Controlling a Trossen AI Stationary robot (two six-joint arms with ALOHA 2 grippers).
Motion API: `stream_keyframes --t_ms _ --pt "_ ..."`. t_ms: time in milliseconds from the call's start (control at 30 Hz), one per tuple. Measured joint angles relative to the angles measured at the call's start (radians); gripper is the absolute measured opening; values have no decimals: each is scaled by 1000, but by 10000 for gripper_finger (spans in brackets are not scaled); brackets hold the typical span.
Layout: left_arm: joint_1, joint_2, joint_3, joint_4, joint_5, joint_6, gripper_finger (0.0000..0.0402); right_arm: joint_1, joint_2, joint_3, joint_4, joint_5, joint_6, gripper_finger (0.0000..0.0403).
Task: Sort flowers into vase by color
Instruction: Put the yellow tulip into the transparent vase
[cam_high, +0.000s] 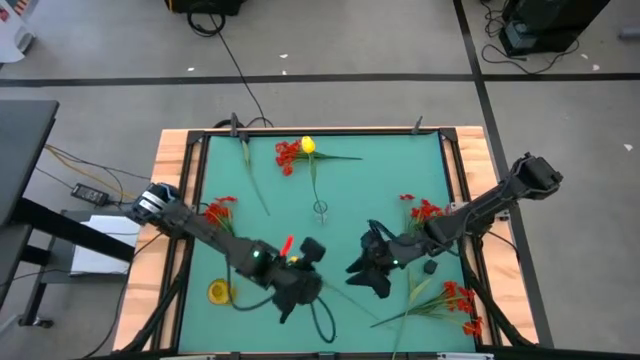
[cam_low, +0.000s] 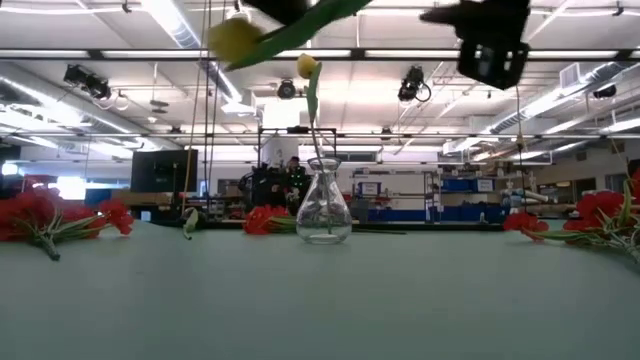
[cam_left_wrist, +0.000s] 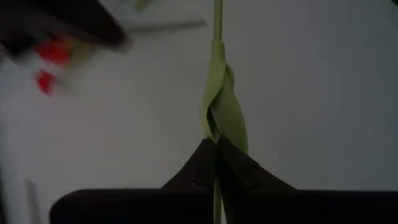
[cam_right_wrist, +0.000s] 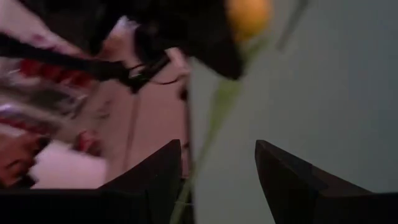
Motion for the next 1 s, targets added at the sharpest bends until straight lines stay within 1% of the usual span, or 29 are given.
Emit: stream_keyframes --t_ms 67,167,300,367,433,500,567,667,700,833,900,967,1000 --pt "26 0 13 34 -1 96 12 -29 30 0 73 -66 3 214" --pt "59 1 28 43 -1 214 12 -66 71 0 136 -129 26 214" --pt "91 1 36 44 -1 287 12 -89 102 0 175 -198 48 213" --pt "99 1 36 42 -1 311 12 -90 111 0 168 -216 53 206" --pt "103 1 36 45 -1 327 12 -91 115 0 155 -213 67 188" --pt "103 1 36 44 -1 342 12 -92 115 0 139 -198 68 157" --pt "102 1 36 37 -1 359 12 -97 115 0 136 -196 65 114" --pt "102 1 36 29 7 361 12 -109 115 0 133 -196 45 35" --pt "102 0 36 22 14 360 12 -114 115 -1 127 -197 32 21" --pt "102 -1 37 0 27 352 13 -134 116 -2 126 -209 25 19" --pt "102 -1 37 -2 23 341 20 -139 116 -2 122 -211 16 12" --pt "100 -7 36 -2 -4 276 34 -139 115 -2 122 -190 9 12" --pt "100 -12 35 -2 -17 222 43 -137 115 -1 123 -158 8 12"
